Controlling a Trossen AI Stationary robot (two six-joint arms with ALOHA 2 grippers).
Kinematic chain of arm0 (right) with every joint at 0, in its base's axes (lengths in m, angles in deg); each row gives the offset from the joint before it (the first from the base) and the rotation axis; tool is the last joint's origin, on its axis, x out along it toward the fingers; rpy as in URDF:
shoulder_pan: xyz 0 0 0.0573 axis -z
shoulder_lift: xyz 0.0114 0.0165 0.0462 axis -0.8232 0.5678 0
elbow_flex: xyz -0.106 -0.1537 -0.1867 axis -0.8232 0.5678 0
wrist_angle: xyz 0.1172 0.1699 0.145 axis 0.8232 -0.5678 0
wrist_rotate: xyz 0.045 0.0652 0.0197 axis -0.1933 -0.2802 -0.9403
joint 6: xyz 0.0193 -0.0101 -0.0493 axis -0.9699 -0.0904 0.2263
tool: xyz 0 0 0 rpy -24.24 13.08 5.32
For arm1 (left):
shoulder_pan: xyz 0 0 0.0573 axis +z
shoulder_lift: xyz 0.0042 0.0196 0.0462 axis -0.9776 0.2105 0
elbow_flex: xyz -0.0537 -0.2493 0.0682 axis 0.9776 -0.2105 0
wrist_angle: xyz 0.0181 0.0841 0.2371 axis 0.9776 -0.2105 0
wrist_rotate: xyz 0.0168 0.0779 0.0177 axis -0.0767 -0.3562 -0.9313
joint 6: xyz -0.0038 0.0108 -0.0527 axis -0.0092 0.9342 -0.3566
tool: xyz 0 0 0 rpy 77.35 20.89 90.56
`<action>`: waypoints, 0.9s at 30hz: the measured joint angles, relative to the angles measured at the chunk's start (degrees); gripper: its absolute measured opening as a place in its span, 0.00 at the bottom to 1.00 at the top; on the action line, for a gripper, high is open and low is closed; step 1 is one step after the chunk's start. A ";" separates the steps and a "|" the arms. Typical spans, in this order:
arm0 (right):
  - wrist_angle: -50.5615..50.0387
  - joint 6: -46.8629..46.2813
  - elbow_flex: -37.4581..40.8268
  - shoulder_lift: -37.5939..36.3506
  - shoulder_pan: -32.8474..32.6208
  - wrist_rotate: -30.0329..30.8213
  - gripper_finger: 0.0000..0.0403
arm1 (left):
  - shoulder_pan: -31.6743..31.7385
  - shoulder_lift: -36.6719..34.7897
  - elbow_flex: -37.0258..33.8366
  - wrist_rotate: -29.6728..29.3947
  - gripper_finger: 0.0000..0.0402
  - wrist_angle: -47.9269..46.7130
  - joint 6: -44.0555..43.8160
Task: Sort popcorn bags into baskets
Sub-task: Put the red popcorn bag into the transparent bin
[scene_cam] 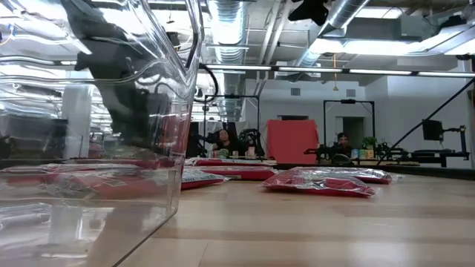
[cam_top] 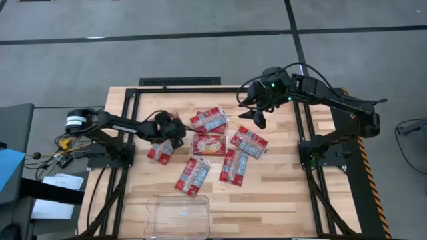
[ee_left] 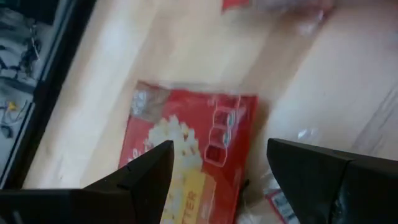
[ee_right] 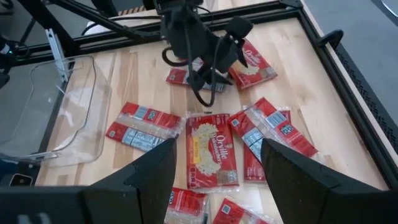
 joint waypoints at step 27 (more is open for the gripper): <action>1.25 -1.72 -0.02 0.00 0.20 -0.24 0.65 | 6.25 3.91 6.28 4.70 0.01 -18.53 -9.24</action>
